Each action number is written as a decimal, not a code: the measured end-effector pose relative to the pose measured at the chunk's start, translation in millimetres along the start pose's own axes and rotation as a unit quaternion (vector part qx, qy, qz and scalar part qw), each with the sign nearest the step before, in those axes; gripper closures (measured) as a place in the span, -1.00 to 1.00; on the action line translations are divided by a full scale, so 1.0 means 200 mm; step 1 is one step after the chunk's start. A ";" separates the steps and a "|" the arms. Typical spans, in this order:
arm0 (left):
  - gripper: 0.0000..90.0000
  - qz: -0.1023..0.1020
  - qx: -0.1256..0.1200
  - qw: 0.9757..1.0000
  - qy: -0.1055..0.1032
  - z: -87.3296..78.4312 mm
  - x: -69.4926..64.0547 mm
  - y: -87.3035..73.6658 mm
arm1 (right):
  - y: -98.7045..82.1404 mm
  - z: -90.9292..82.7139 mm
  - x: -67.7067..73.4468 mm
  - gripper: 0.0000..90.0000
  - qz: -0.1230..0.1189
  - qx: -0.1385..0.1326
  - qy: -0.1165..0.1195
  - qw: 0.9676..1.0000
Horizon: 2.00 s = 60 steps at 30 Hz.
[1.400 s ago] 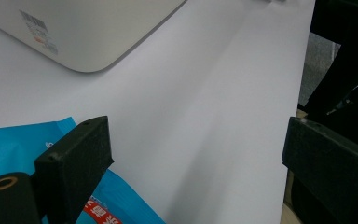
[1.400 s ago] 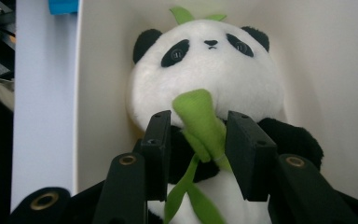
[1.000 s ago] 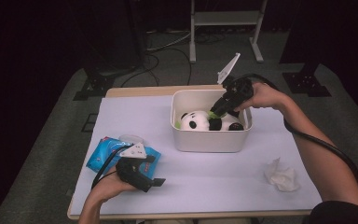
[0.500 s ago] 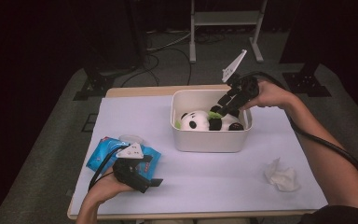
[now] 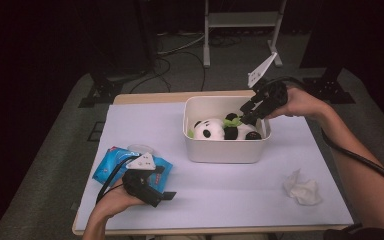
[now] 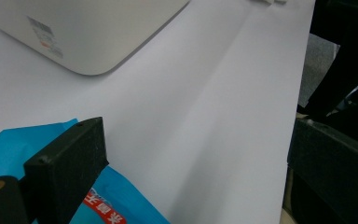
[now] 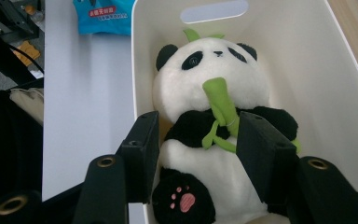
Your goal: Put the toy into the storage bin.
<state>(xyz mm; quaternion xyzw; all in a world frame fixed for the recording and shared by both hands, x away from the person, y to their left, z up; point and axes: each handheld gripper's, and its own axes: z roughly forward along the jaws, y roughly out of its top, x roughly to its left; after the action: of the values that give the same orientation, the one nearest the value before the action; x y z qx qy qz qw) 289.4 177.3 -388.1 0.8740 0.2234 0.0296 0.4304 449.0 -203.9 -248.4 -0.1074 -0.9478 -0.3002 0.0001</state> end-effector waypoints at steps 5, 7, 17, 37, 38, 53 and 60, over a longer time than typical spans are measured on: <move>-0.91 -0.001 0.001 1.000 -0.002 0.01 0.00 0.00 | -0.04 -0.04 0.02 0.06 0.005 -0.007 -0.005 1.000; -0.91 0.001 0.002 1.000 -0.003 0.01 0.00 0.00 | -0.05 -0.05 0.03 0.06 0.007 -0.012 -0.004 1.000; -0.91 -0.002 0.003 1.000 -0.003 0.02 -0.01 -0.01 | -0.10 -0.10 0.07 0.05 0.010 -0.016 -0.009 1.000; -0.91 0.002 0.008 1.000 -0.005 0.03 -0.02 0.00 | -0.24 -0.15 0.15 0.05 0.015 -0.027 -0.015 0.999; -0.91 0.002 0.007 1.000 -0.005 0.03 -0.02 0.00 | -0.25 -0.16 0.15 0.05 0.015 -0.028 -0.015 0.999; -0.93 -0.001 0.008 1.000 -0.007 0.04 -0.02 0.00 | -0.38 -0.17 0.20 0.04 0.030 -0.041 -0.013 0.999; -0.93 -0.002 0.006 1.000 -0.007 0.05 -0.02 0.01 | -0.45 -0.15 0.23 0.04 0.032 -0.041 -0.010 0.999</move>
<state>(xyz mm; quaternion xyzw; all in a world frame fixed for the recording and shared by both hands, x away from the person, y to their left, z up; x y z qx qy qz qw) 288.1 167.0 -392.1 0.8765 0.2223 0.0212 0.4265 384.8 -283.2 -270.8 -0.1402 -0.9309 -0.3372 -0.0038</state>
